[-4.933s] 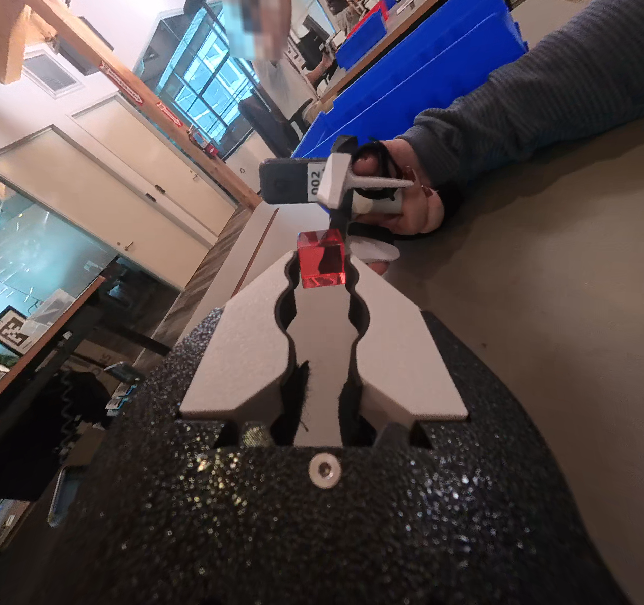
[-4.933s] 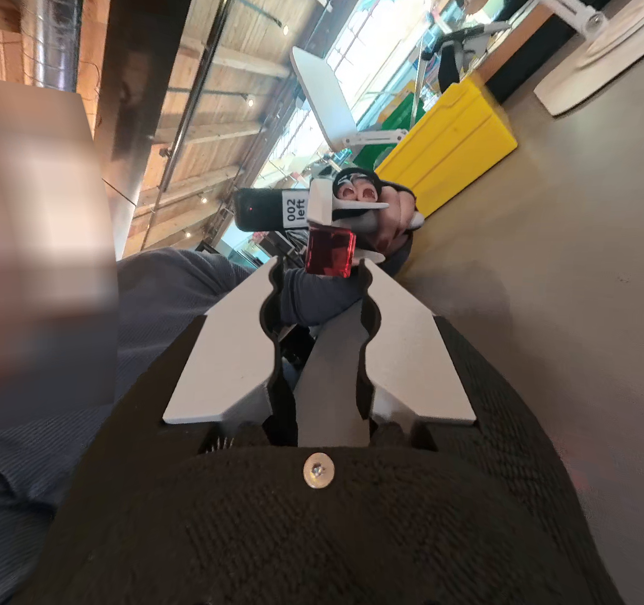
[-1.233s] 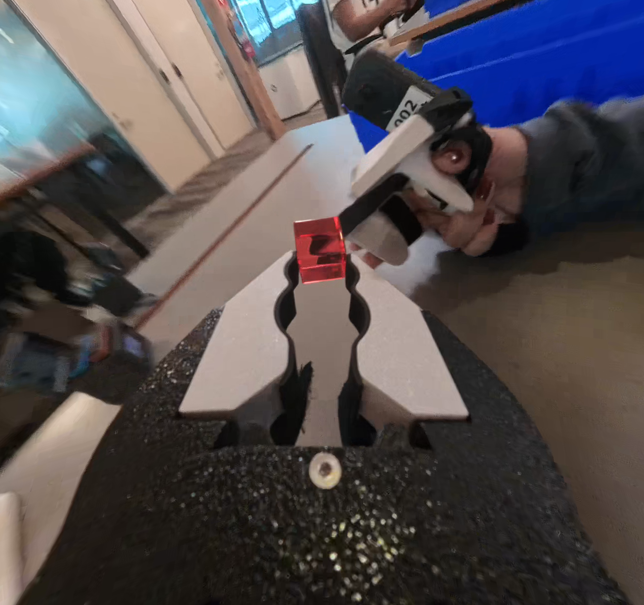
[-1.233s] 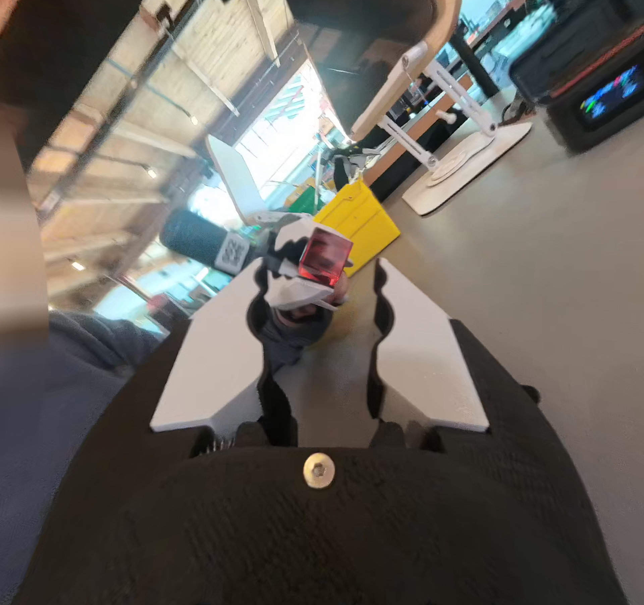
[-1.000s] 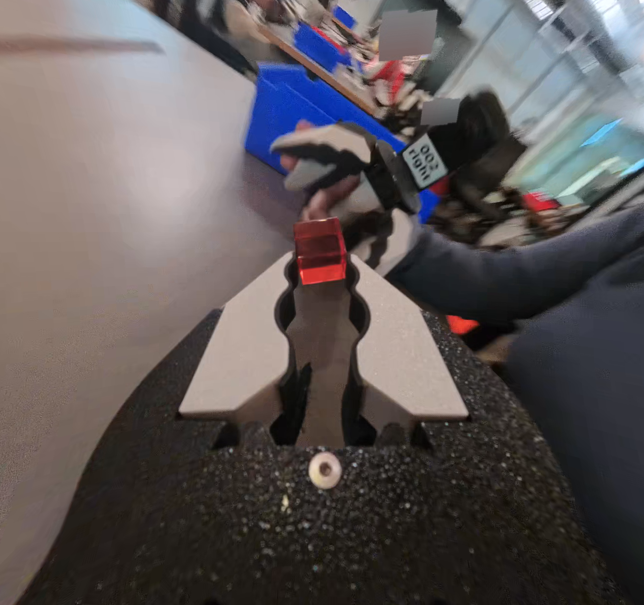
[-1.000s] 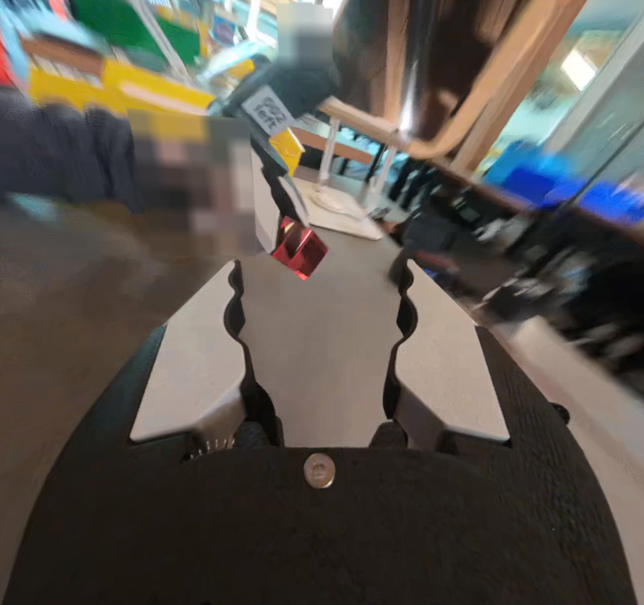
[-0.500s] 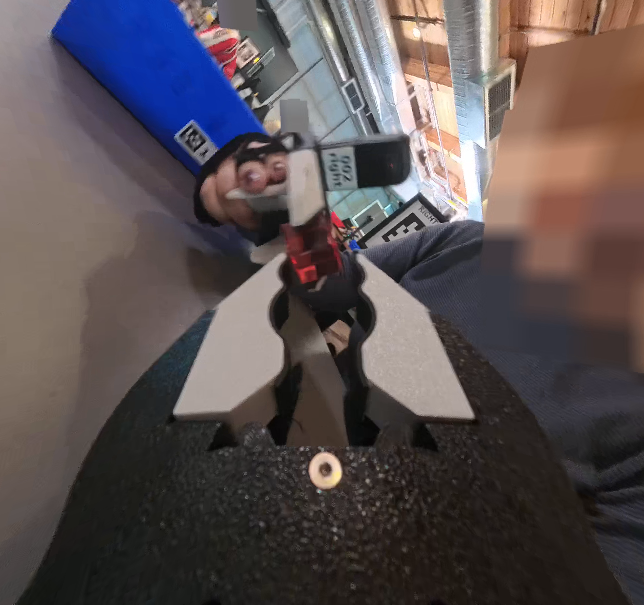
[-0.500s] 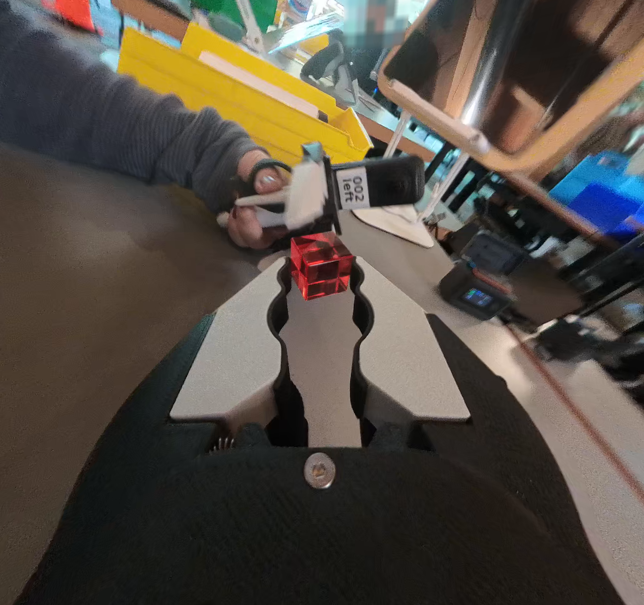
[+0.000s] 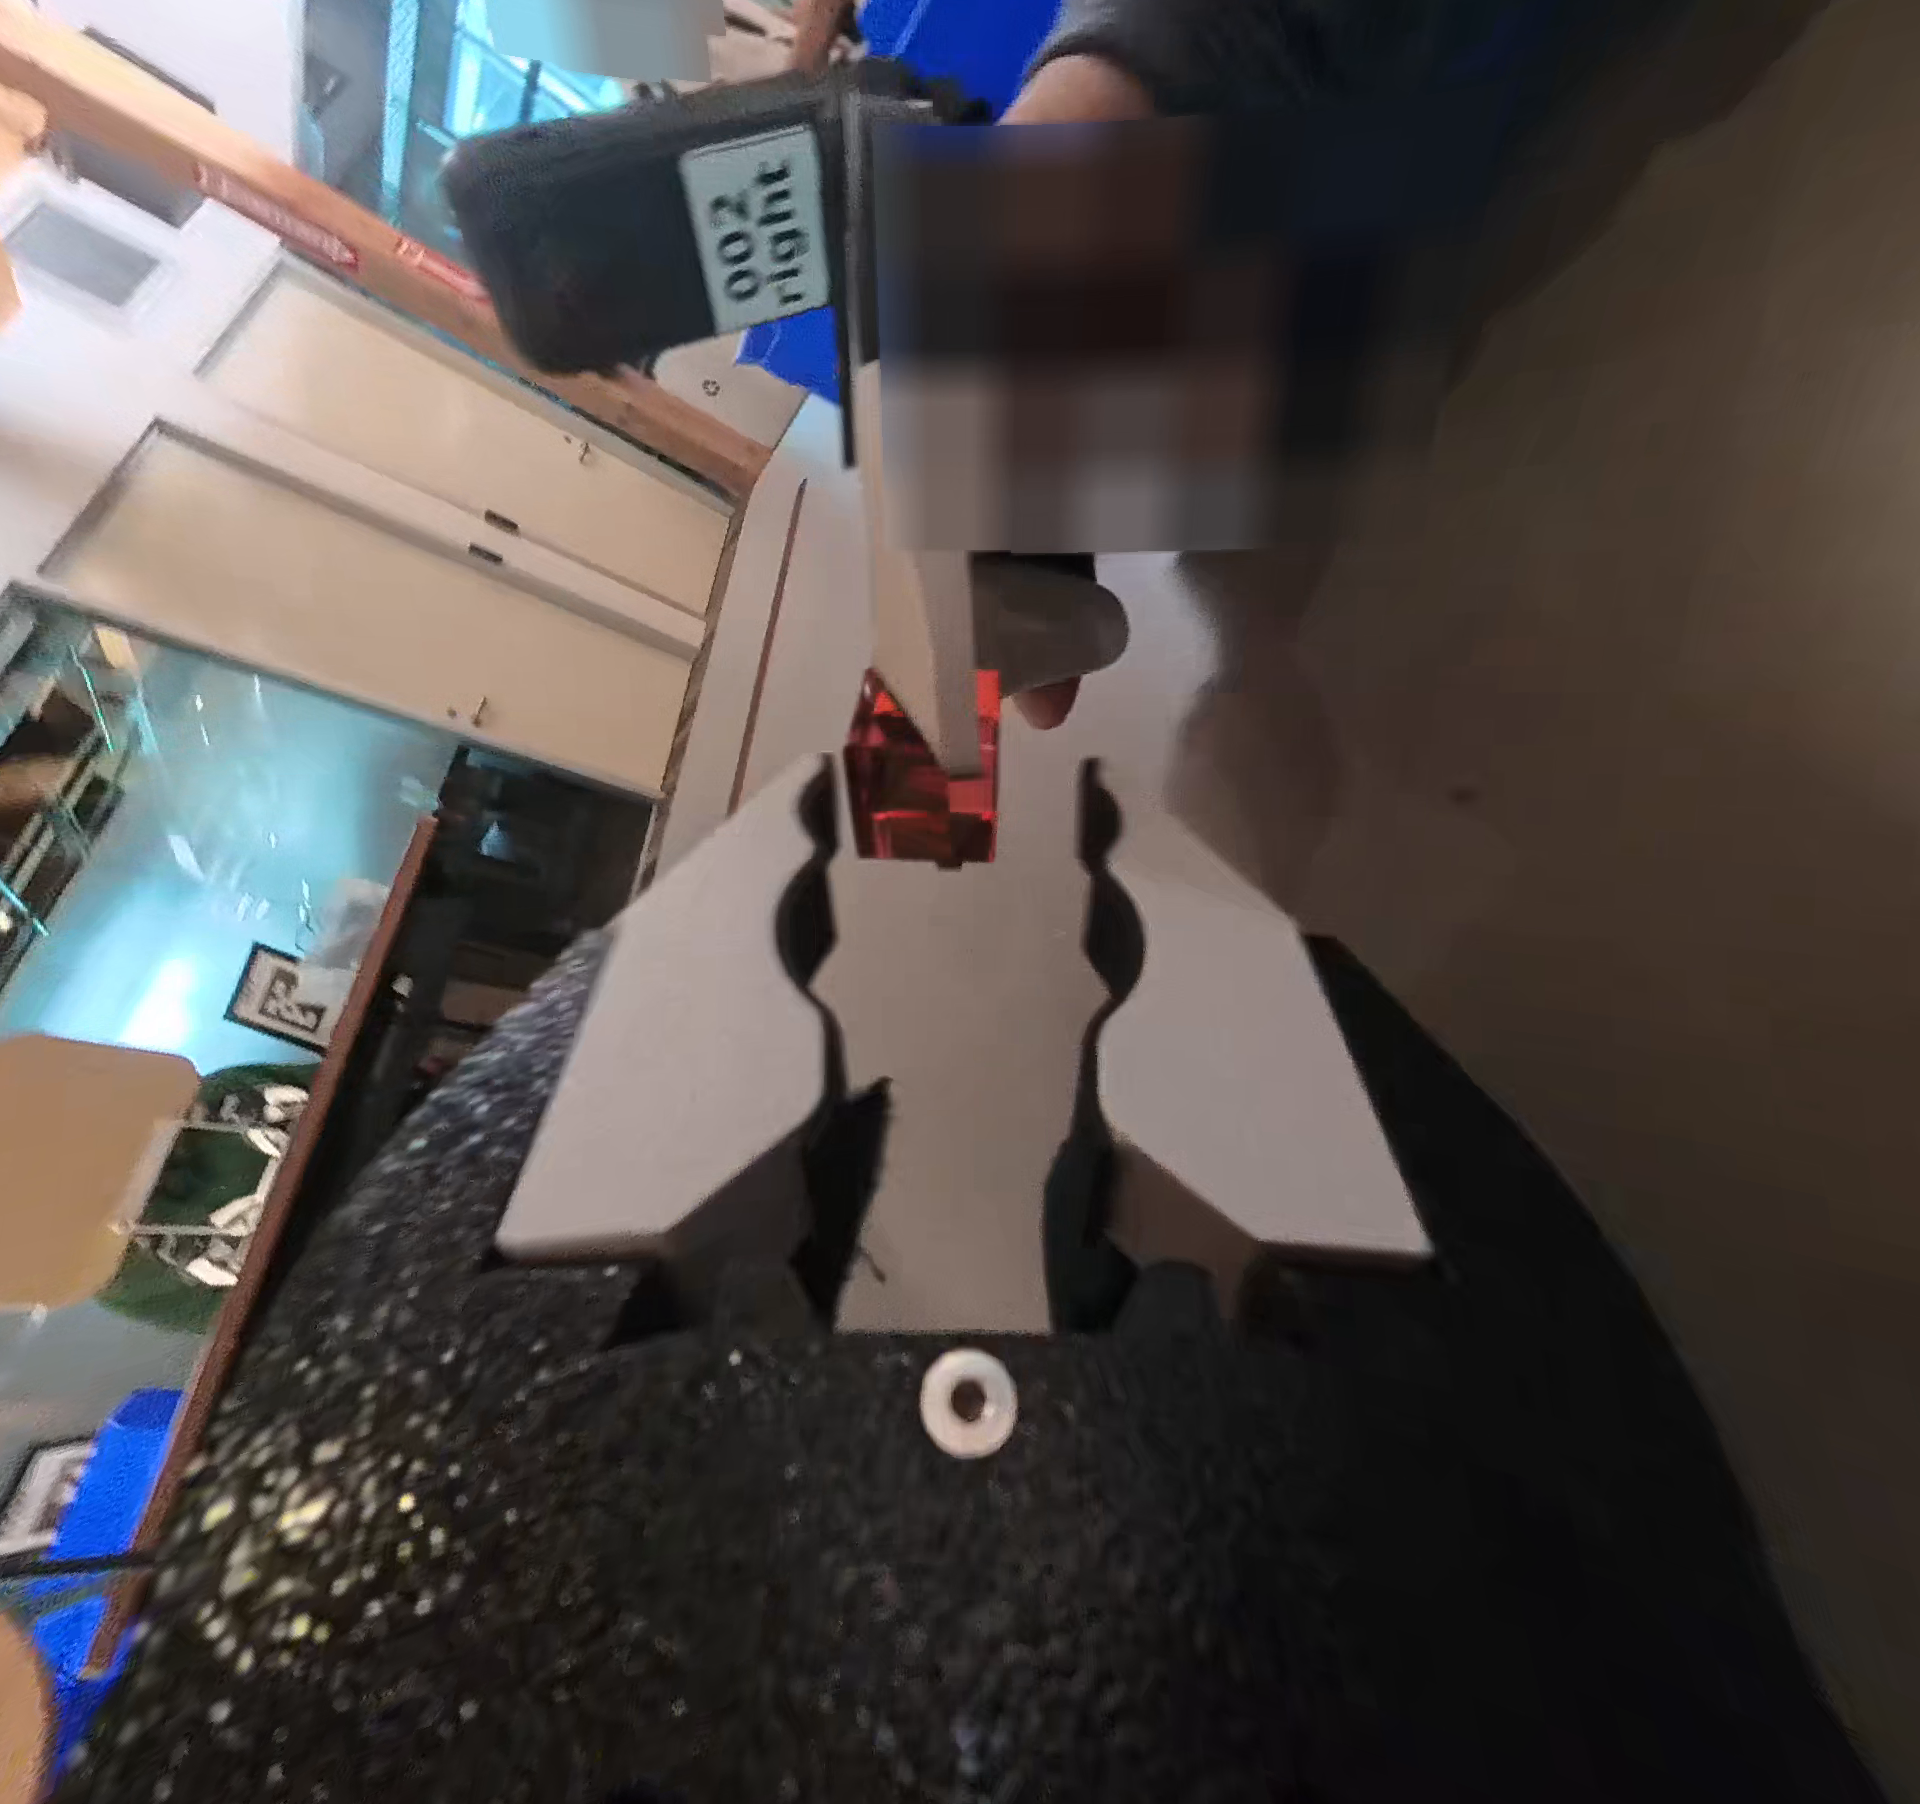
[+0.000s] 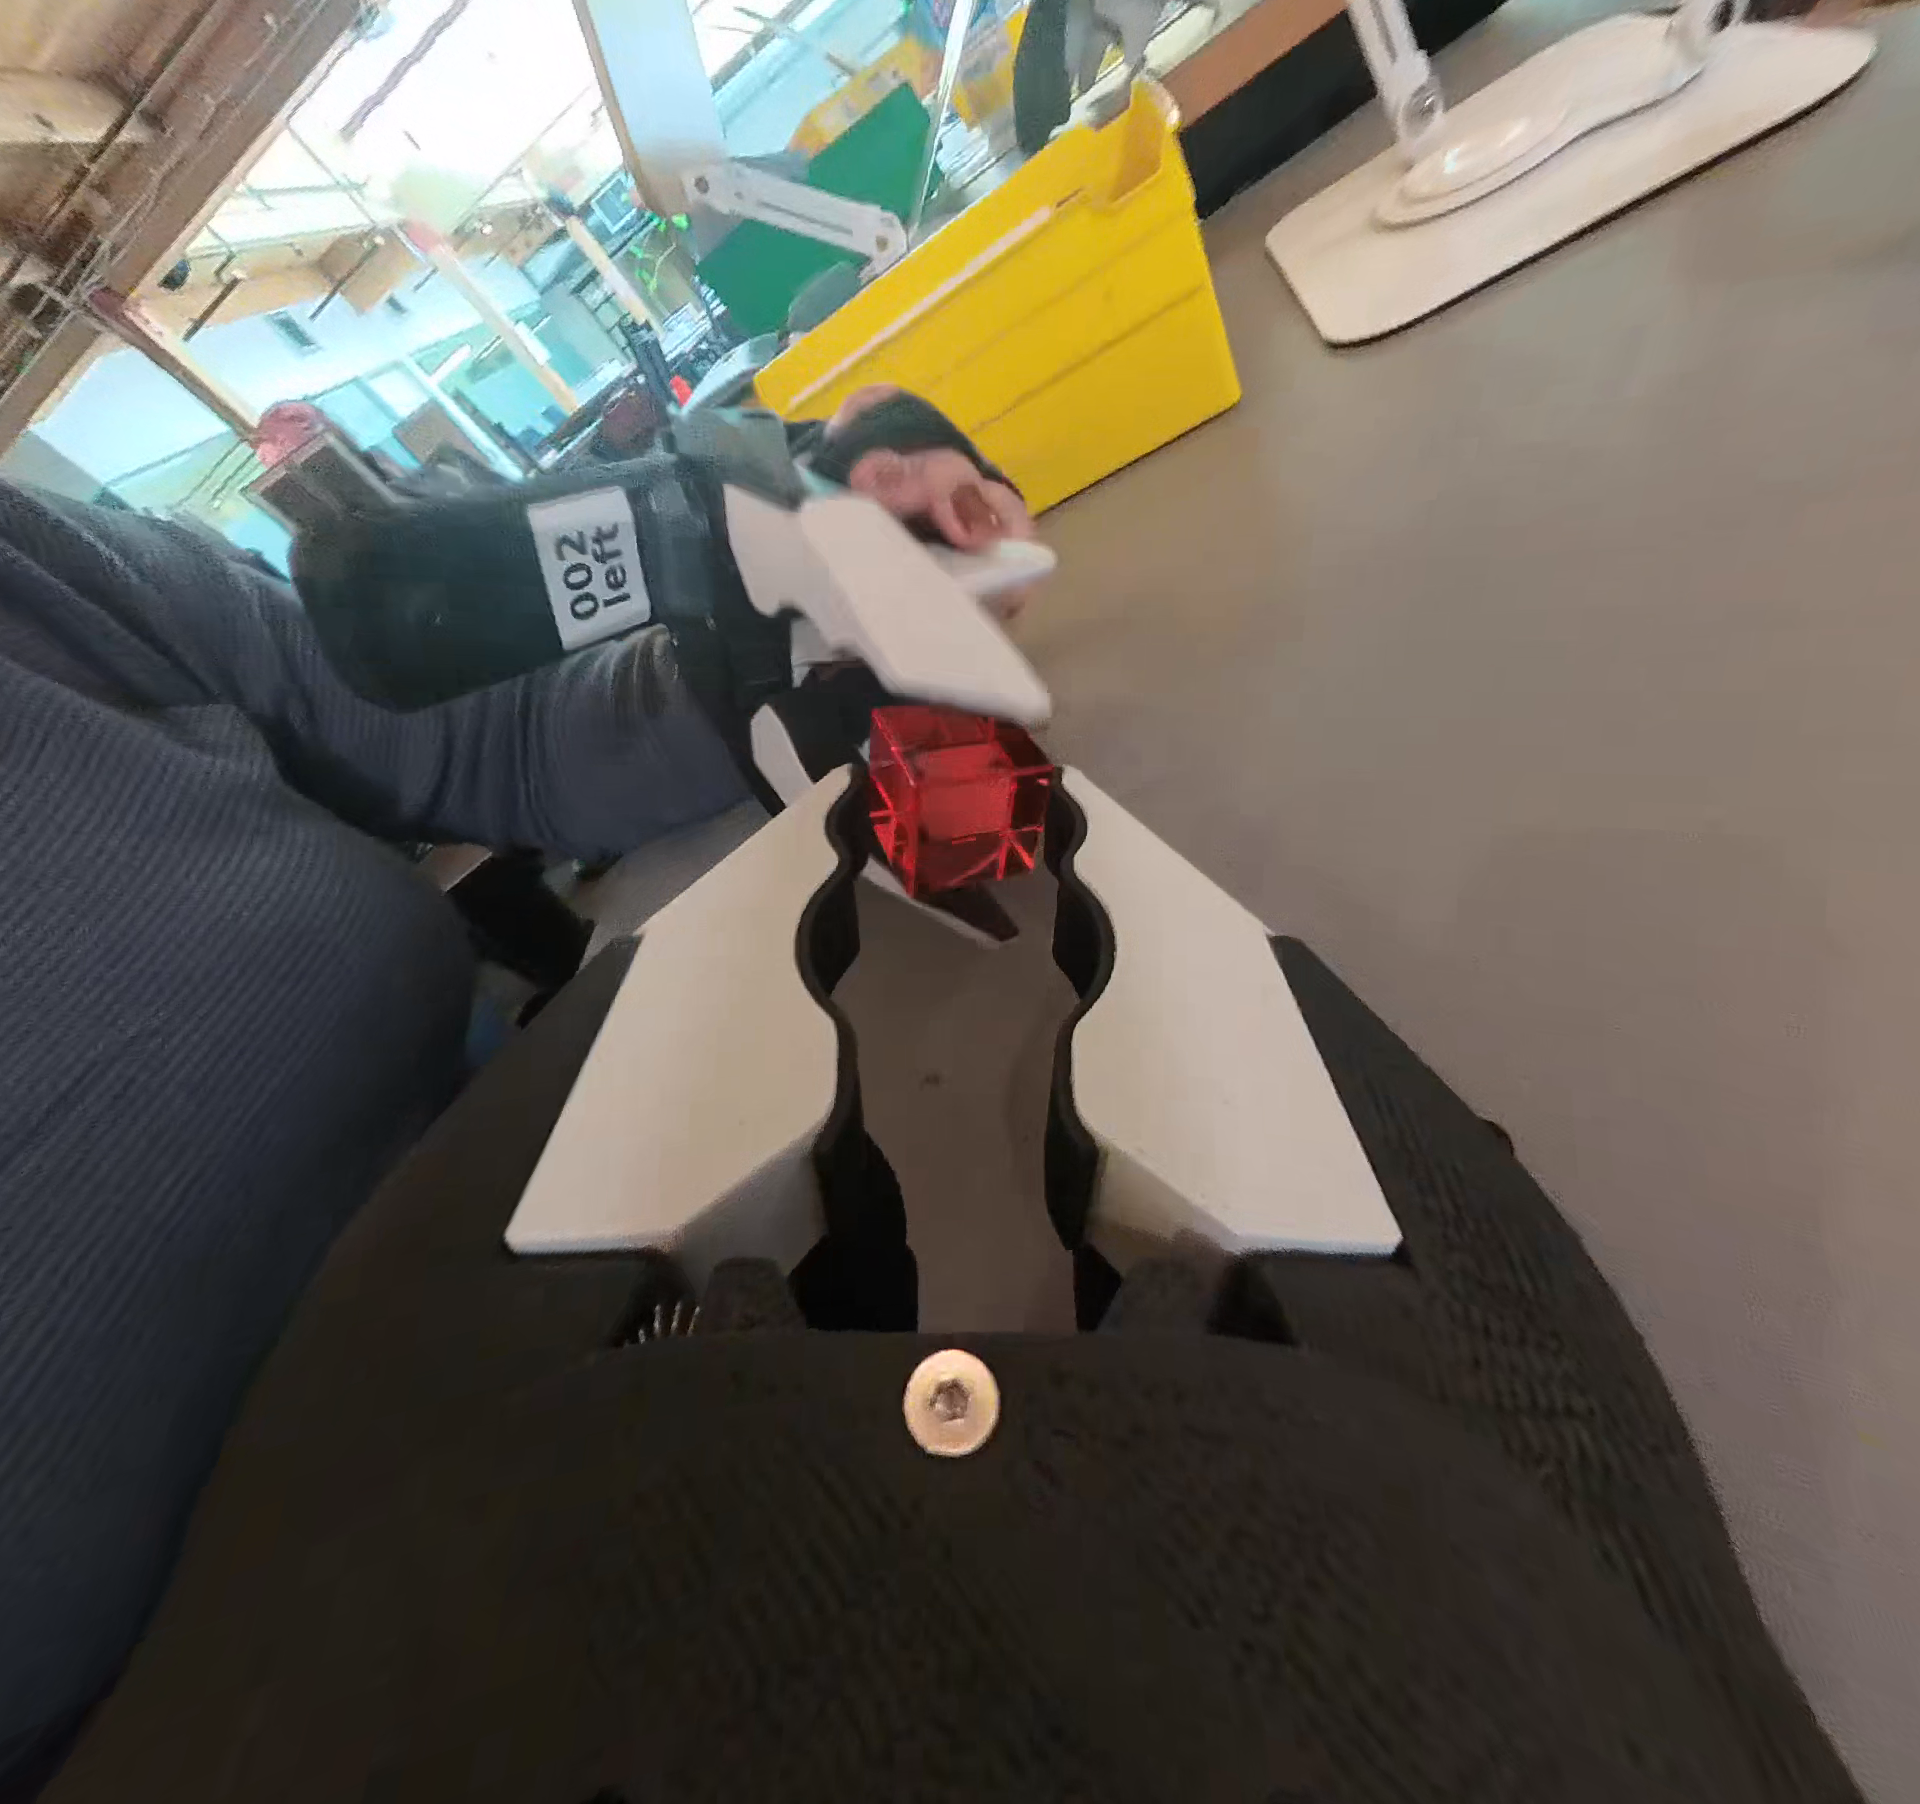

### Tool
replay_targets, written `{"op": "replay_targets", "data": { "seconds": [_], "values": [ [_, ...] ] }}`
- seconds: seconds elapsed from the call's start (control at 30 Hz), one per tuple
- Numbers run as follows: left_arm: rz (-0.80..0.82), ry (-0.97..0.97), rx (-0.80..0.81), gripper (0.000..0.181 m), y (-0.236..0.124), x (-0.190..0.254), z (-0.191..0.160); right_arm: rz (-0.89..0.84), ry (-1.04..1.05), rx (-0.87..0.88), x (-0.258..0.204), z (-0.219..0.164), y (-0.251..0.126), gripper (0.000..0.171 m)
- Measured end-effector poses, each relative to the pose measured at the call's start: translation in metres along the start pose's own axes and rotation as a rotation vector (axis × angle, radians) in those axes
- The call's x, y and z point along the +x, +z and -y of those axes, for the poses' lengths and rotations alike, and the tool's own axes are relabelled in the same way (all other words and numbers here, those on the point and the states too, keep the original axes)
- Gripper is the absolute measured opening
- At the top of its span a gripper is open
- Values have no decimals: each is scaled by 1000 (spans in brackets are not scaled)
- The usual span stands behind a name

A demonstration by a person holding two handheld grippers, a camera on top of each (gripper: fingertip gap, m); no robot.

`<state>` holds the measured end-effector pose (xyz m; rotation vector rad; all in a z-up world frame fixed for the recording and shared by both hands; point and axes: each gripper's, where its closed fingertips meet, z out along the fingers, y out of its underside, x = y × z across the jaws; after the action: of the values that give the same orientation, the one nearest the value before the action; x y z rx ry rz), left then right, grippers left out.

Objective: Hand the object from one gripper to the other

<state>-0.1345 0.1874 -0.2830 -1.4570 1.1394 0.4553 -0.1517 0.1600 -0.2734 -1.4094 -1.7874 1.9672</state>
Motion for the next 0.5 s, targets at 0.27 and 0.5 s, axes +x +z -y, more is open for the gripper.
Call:
{"op": "replay_targets", "data": {
  "seconds": [0.27,0.5],
  "values": [
    [-13,-458,20,25,-4,-27,-13,-116,-244,116,4,19,-2,75],
    [-468,-1491,345,25,-14,-36,-4,-568,-1023,34,21,31,-7,87]
  ]
}}
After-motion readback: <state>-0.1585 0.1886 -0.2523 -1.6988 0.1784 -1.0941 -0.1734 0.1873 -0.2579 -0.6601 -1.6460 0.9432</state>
